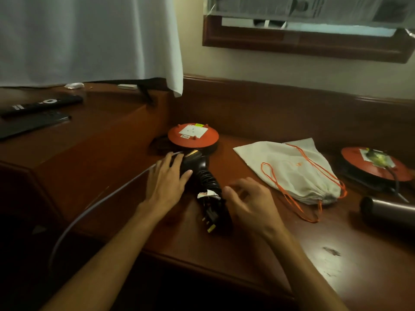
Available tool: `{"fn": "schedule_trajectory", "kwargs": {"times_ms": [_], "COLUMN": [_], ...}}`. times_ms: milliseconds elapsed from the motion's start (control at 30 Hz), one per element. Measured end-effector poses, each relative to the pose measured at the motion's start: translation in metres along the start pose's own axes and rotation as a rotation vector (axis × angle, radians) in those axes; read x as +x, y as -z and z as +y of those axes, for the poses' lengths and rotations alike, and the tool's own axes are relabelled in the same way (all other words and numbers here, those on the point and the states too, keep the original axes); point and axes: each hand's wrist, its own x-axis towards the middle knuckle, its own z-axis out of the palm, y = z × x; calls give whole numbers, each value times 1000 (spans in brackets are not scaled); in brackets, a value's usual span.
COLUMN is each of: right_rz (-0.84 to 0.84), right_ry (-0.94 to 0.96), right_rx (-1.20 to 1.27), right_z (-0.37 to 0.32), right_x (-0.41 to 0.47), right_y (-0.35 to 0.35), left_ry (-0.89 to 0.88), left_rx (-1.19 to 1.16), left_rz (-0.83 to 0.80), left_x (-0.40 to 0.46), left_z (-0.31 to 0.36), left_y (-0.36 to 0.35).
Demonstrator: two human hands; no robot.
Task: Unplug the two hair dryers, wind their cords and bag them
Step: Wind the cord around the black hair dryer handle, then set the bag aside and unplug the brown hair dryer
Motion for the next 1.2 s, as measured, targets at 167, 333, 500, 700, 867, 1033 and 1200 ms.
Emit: {"fn": "schedule_trajectory", "kwargs": {"times_ms": [167, 333, 500, 700, 867, 1033, 1200], "right_rz": [-226, -271, -198, -162, -187, -266, -142], "right_ry": [47, 81, 33, 20, 5, 7, -34], "right_rx": [60, 33, -50, 15, 120, 127, 327], "right_z": [-8, -19, -32, -22, -13, -14, -19], "right_x": [39, 37, 39, 49, 51, 50, 42], "right_y": [-16, -57, -86, -96, -95, -91, -77], "left_ry": [-40, -142, -228, -259, -239, -46, -42], "left_rx": [-27, -3, 48, 20, 7, 89, 30], "left_rz": [4, -101, -186, -224, -314, -507, -377], "left_x": [4, 30, 58, 78, 86, 91, 79], "left_z": [-14, -31, -46, -46, -42, -24, 8], "left_y": [-17, -15, -20, -25, -18, 5, 26]}}
